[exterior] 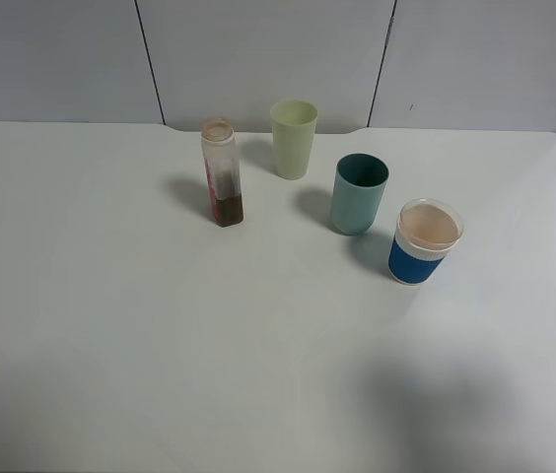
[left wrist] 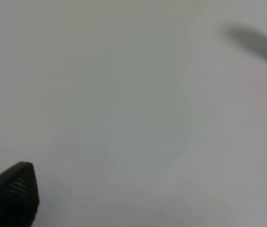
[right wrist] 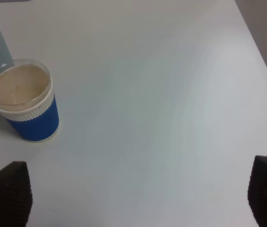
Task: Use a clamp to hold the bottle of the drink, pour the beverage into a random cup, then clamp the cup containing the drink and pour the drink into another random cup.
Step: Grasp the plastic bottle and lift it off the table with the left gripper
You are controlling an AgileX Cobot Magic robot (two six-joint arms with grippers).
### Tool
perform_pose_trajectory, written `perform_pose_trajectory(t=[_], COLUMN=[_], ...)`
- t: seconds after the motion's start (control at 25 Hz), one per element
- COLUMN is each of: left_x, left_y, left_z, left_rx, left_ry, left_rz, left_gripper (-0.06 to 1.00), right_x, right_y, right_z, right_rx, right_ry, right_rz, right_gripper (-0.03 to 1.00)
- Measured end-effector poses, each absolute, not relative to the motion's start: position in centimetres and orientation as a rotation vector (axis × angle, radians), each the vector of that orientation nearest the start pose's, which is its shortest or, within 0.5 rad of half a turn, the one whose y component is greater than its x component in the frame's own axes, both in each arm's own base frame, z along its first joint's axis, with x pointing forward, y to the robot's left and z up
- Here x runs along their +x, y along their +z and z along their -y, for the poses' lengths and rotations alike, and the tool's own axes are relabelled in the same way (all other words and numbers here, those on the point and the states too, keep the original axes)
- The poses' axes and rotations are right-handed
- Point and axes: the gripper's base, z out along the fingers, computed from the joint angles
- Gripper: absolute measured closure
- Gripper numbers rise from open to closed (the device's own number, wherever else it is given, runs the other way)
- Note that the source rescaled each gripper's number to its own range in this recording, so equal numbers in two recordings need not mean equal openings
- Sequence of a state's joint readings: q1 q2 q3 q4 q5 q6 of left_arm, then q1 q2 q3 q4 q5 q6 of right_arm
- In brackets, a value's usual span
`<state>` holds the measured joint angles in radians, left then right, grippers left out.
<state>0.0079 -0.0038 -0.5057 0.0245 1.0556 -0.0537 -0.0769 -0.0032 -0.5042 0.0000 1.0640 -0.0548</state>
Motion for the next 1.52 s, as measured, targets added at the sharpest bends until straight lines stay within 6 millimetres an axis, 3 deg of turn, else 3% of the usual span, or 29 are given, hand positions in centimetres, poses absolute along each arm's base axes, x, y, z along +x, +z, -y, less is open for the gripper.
perform_pose_trajectory(t=[0.88,1.2,1.52], left_x=[-0.3,3.5,9.3], left_y=[28.2,31.2,30.8], left_z=[-0.2,-0.4,0.7], left_rx=[-0.063,-0.012,0.088], left_ry=[0.000,0.044,-0.034], left_rz=[-2.029,-2.045,-2.171], left_gripper=[-0.06,-0.06,-0.06], right_x=[-0.6,-0.6,-0.6], right_y=[27.8,27.8,27.8], right_z=[0.0,0.0,0.0], right_rx=[0.023,0.023,0.023], right_ry=[-0.082,-0.082,-0.082], right_rz=[-2.041,-2.041,-2.041], right_gripper=[0.24,0.24,0.24])
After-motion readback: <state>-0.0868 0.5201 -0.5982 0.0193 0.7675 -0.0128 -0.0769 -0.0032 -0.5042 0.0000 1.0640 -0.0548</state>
